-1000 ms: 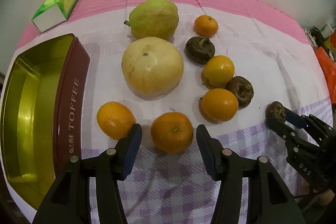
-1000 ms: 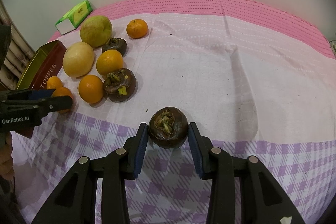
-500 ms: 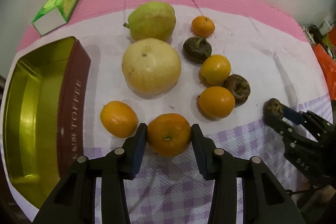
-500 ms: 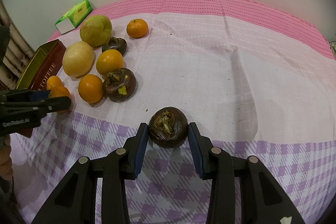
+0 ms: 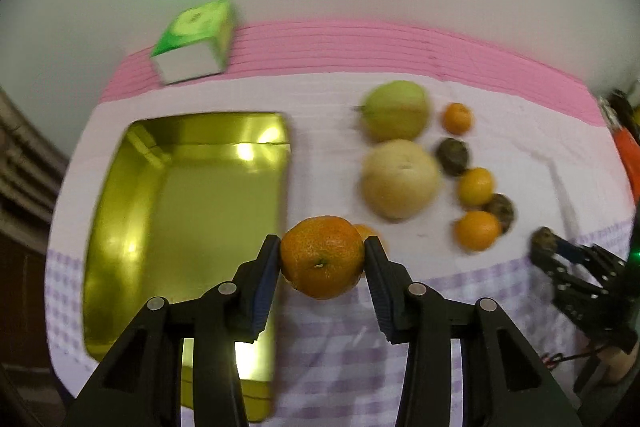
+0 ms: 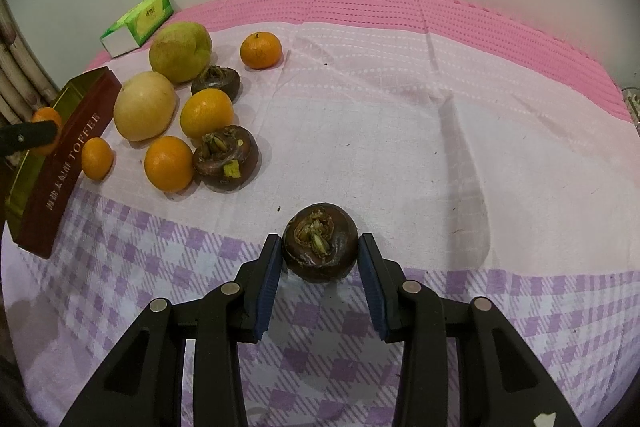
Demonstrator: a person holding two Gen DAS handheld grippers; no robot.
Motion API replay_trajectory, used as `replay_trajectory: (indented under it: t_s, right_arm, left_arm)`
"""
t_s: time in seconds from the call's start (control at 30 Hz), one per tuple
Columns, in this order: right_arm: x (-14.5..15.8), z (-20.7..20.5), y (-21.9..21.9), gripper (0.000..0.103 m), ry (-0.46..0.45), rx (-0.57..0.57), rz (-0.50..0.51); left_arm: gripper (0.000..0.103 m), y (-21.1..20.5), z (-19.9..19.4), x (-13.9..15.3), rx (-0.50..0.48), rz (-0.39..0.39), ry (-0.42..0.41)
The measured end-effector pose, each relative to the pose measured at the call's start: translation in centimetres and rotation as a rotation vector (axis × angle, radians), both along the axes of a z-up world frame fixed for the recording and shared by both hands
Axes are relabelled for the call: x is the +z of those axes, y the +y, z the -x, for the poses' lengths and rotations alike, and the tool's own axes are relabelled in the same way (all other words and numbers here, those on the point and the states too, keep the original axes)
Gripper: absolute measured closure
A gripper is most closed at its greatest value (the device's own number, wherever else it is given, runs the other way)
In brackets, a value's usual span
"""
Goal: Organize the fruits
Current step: 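Carry the tangerine into the gold tin tray and open the left gripper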
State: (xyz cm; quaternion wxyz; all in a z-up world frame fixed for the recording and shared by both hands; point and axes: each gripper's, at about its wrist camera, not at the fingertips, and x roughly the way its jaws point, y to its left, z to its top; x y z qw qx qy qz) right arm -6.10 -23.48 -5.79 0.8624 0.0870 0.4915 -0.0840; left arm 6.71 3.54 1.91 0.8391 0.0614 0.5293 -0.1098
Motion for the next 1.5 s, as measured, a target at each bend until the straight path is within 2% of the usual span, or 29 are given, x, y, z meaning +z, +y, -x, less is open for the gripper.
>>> replay_trajectory:
  t_s: [0.27, 0.53, 0.9, 1.13, 1.4, 1.5]
  right_arm:
    - [0.0, -0.3, 0.4, 0.066, 0.021, -0.002, 0.046]
    - [0.1, -0.6, 0.7, 0.067, 0.034, -0.022, 0.064]
    - [0.4, -1.3, 1.5, 0.067, 0.060, -0.043, 0.079]
    - [1.8, -1.6, 2.6, 0.067, 0.034, -0.034, 0.086]
    - [4.5, -3.4, 5.6, 0.067, -0.014, 0.043, 0.061]
    - [5.8, -4.7, 7.8, 0.067, -0.037, 0.104, 0.053]
  left_arm:
    - [0.060, 7.0, -0.2, -2.1, 0.134, -0.046, 0.024]
    - [0.060, 11.2, -0.2, -4.2, 0.216, -0.053, 0.063]
    - [0.060, 12.5, -0.1, -6.3, 0.237, -0.051, 0.109]
    - [0.059, 12.8, -0.2, -6.6, 0.234, -0.036, 0.106]
    - [0.058, 13.2, -0.4, -6.0, 0.241, -0.013, 0.105]
    - [0.052, 13.4, 0.1, -4.6, 0.244, 0.005, 0.065]
